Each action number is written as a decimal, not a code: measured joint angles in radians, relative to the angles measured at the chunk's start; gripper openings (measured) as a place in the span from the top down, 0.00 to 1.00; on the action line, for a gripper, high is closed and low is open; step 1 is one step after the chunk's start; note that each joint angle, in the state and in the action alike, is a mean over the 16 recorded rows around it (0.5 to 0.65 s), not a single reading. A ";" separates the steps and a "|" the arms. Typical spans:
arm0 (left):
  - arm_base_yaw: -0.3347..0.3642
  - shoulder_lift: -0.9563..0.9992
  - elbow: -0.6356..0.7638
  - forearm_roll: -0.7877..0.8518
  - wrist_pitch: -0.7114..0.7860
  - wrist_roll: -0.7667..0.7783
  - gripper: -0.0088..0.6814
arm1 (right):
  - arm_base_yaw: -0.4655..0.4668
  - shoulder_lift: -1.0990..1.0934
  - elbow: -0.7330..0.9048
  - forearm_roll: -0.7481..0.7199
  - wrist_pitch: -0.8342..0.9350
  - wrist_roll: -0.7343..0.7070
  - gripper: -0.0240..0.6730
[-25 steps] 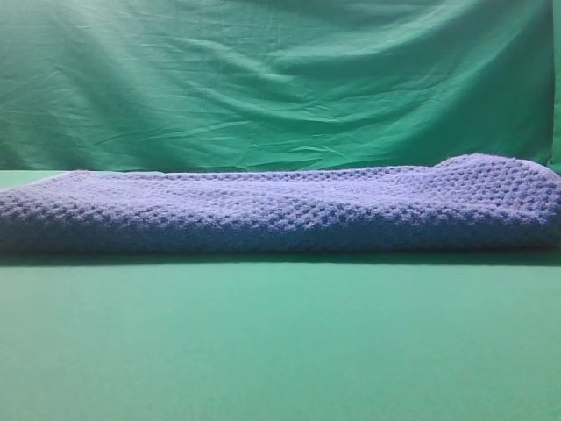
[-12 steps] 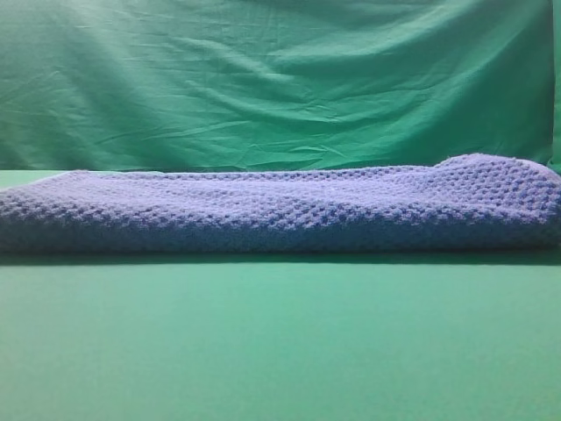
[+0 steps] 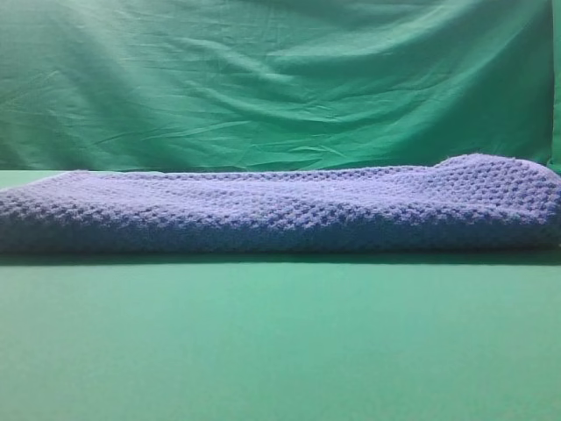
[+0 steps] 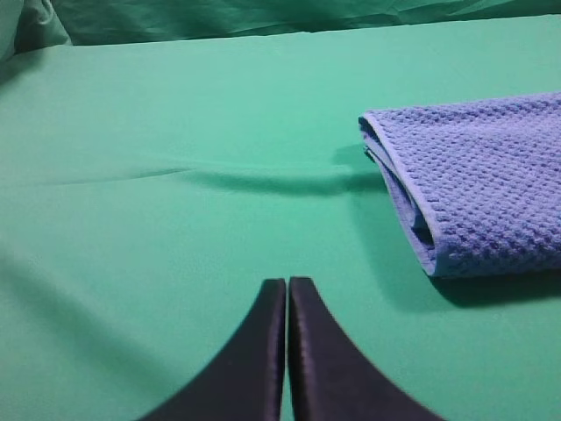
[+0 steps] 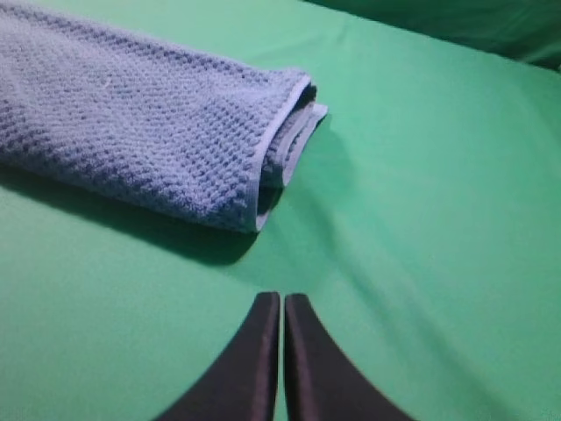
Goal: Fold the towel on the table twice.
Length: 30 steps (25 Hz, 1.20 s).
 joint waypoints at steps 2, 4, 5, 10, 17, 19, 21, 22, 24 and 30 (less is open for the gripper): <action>0.000 0.000 0.000 0.000 0.000 0.000 0.99 | -0.010 -0.017 0.000 0.000 0.002 0.023 0.97; 0.000 0.000 0.000 0.000 0.000 0.001 0.99 | -0.021 -0.034 0.000 0.000 0.004 0.047 0.97; 0.000 0.000 0.000 0.000 0.000 0.001 0.99 | -0.027 -0.042 0.000 0.000 0.006 0.060 0.97; 0.000 0.000 0.000 0.000 0.000 0.001 0.99 | -0.055 -0.065 0.000 0.004 0.012 0.124 0.97; 0.000 0.000 0.000 0.000 0.000 0.002 0.99 | -0.077 -0.067 0.000 0.013 0.019 0.161 0.97; 0.000 0.000 0.000 0.000 0.000 0.002 0.99 | -0.077 -0.067 0.000 0.016 0.019 0.162 0.97; 0.000 0.000 0.000 0.000 0.000 0.002 0.99 | -0.077 -0.067 0.000 0.018 0.019 0.162 0.97; 0.000 0.000 0.000 0.000 0.000 0.002 0.99 | -0.077 -0.067 0.000 0.019 0.019 0.163 0.97; 0.000 0.000 0.000 0.000 0.000 0.002 0.99 | -0.077 -0.067 0.000 0.020 0.019 0.163 0.97; 0.000 0.000 0.000 0.000 0.000 0.002 0.99 | -0.077 -0.067 0.000 0.021 0.019 0.163 0.97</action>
